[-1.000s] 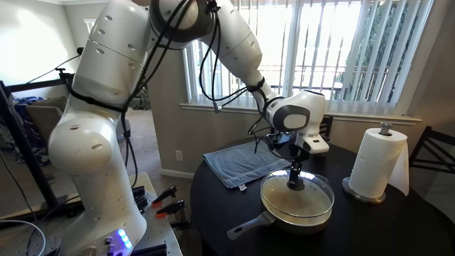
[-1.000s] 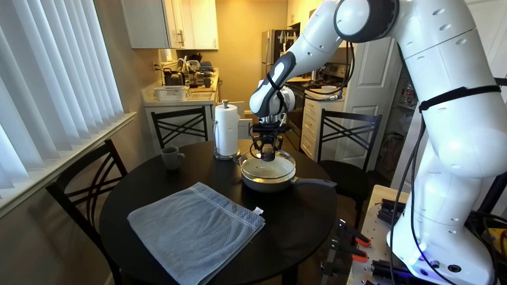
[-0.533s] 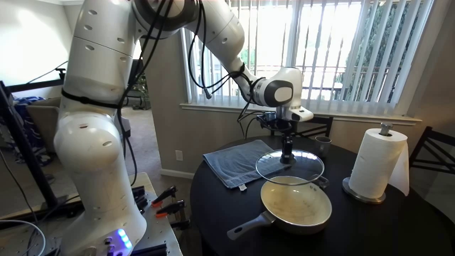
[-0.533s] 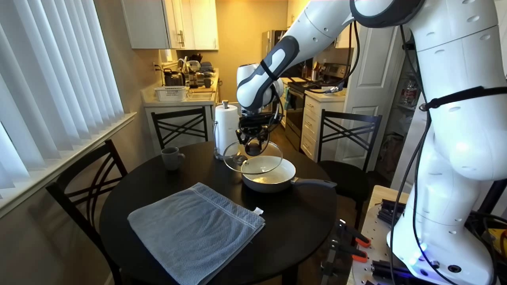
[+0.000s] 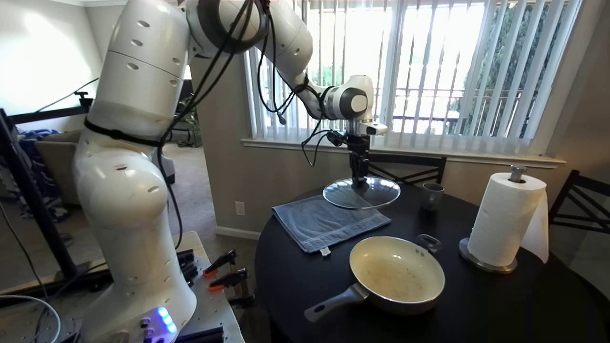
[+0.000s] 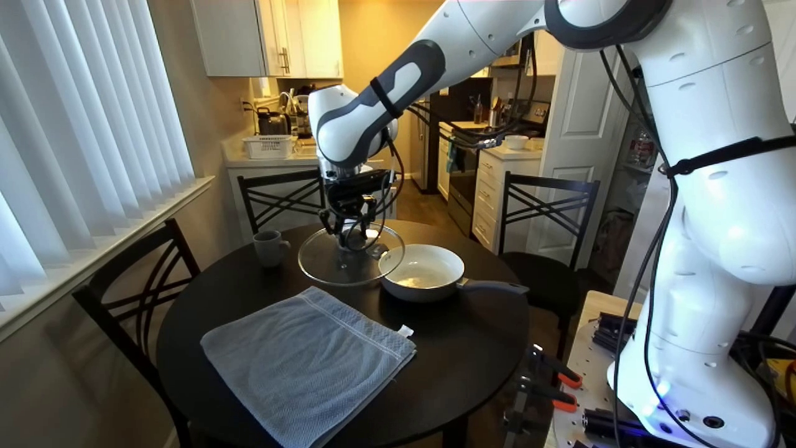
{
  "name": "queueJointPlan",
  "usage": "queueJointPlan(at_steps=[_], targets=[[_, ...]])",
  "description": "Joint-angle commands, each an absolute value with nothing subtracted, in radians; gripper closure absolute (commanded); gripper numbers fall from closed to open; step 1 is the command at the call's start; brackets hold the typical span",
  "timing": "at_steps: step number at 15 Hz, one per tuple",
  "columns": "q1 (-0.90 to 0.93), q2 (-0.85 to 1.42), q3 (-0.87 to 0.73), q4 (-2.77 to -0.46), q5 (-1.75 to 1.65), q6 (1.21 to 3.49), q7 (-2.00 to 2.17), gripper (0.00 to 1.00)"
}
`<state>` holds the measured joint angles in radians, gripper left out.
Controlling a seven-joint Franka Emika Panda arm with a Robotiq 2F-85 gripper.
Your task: Remove the lid from the top of the pot
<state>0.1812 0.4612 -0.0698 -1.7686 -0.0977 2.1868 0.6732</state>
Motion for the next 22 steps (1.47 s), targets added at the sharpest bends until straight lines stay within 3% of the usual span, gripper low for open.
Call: queueJointPlan(at_steps=[1,8,19,20,22], targets=[[0.195,0.585,-0.031,-1.594,-0.094,2.098,0.636,0.67],[0.178,0.807,0.058,-1.374,0.053,2.023,0.482,0.67],[0.246,0.959,0.008,-1.239,0.058,2.006,0.52,0.67],[0.25,0.965,0.004,-1.236,0.06,2.005,0.524,0.22],[0.254,0.964,-0.002,-1.238,0.064,2.01,0.526,0.1]])
